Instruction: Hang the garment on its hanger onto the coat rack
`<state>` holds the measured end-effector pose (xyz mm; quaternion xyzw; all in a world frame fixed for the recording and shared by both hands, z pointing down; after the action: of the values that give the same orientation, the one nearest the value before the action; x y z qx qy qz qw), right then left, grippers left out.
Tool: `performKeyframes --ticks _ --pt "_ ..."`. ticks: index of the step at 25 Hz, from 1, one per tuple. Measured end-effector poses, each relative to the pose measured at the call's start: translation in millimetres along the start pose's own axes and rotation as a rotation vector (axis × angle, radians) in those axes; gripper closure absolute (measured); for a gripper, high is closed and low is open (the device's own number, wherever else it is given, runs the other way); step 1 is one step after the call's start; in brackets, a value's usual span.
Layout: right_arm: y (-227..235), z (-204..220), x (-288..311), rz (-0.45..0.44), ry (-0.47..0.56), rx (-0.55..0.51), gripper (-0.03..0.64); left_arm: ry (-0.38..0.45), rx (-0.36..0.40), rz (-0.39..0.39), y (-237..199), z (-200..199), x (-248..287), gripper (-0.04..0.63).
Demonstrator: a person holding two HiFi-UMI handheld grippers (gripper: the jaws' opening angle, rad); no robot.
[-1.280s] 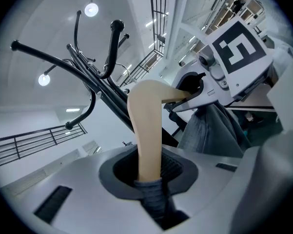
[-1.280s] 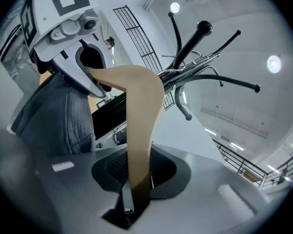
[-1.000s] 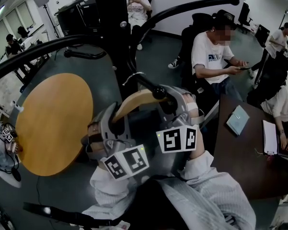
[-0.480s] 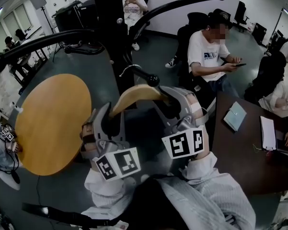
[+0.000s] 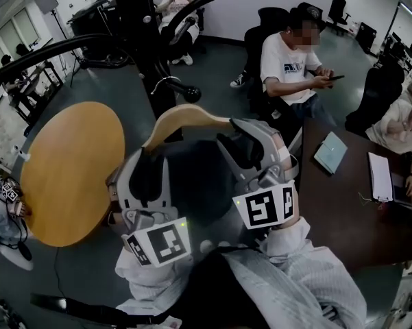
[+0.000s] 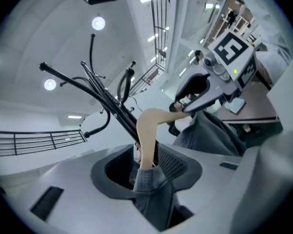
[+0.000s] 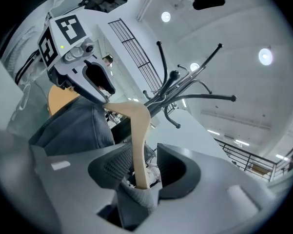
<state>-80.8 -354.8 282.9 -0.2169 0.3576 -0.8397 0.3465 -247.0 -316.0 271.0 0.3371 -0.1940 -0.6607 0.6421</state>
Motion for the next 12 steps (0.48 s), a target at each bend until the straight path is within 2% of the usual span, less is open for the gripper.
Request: performKeyframes --ticks 3,6,9,12 --pt "-1 -2 -12 0.020 0.056 0.100 0.483 0.088 -0.130 -0.046 -4 -21 -12 0.454" --pt "-2 -2 -23 0.049 0.101 0.197 0.485 0.152 -0.276 -0.049 2 -39 -20 0.454" --pt "-2 2 -32 0.067 0.144 0.302 0.493 0.187 -0.475 -0.013 18 -49 -19 0.456" --pt "-1 7 -42 0.097 0.186 0.407 0.569 0.177 -0.624 0.061 36 -53 -14 0.456"
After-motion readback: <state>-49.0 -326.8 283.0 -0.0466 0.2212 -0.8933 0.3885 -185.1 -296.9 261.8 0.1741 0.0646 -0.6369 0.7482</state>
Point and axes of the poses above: the fingertips, and each gripper's own axes: x forward along the fingers, y to its right, z out of its underside, the point moved 6 cm from there along -x, backward along the fingers, and after that the axes turned 13 degrees about -z, right-handed, at the moved point
